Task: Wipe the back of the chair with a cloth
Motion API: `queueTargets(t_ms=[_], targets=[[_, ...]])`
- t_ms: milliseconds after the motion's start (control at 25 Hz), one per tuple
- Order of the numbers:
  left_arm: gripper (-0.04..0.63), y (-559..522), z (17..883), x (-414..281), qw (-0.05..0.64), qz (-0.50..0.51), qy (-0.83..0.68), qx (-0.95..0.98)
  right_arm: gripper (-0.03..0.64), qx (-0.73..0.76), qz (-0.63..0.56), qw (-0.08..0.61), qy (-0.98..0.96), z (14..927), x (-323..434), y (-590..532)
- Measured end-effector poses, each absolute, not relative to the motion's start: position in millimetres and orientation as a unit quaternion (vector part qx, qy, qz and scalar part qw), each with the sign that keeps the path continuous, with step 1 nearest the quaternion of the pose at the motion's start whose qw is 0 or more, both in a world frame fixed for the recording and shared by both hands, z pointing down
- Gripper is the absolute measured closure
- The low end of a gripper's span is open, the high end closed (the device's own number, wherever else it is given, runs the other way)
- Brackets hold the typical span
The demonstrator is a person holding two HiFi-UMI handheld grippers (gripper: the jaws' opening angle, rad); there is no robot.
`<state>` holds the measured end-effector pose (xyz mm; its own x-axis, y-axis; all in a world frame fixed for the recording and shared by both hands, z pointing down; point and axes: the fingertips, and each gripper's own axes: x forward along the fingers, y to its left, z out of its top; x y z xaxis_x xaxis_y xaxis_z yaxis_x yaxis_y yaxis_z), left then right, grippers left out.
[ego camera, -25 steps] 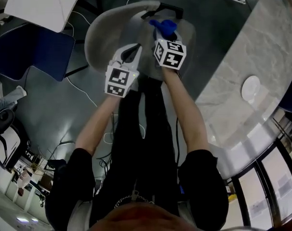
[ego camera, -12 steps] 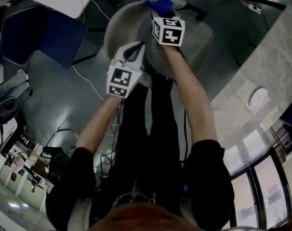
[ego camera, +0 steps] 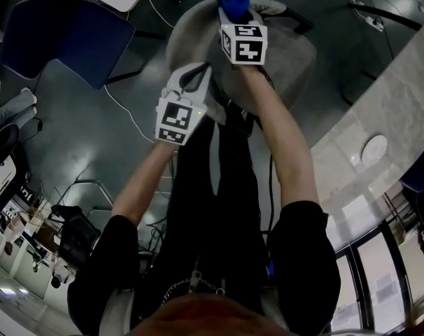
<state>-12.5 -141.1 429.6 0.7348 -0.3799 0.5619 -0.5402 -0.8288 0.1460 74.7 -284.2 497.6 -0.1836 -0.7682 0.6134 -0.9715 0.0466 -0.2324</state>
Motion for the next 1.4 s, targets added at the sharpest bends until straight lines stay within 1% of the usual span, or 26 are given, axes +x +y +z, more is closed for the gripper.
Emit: queueTargets(t_ms=[320,720,1160,1400], targets=[[0.584,-133.8,424.3,-32.9,0.151,0.261,-0.274,0.913,0.479,0.59,0.284,0.172,-0.736,482.0,44.5,-277.2],[0.584,-111.9,433.0,-75.1,0.156,0.263,-0.305,0.902,0.479,0.537,0.237,0.195,-0.786,467.9,-3.6,-255.5],[0.584,-94.7,454.6,-135.2,0.186,0.273,-0.357,0.874,0.479,0.458,0.228,0.228,-0.828,472.8,-60.6,-203.7],[0.584,-82.5,457.5,-155.8,0.199,0.274,-0.374,0.863,0.48,0.418,0.238,0.239,-0.843,483.1,-79.7,-164.2]])
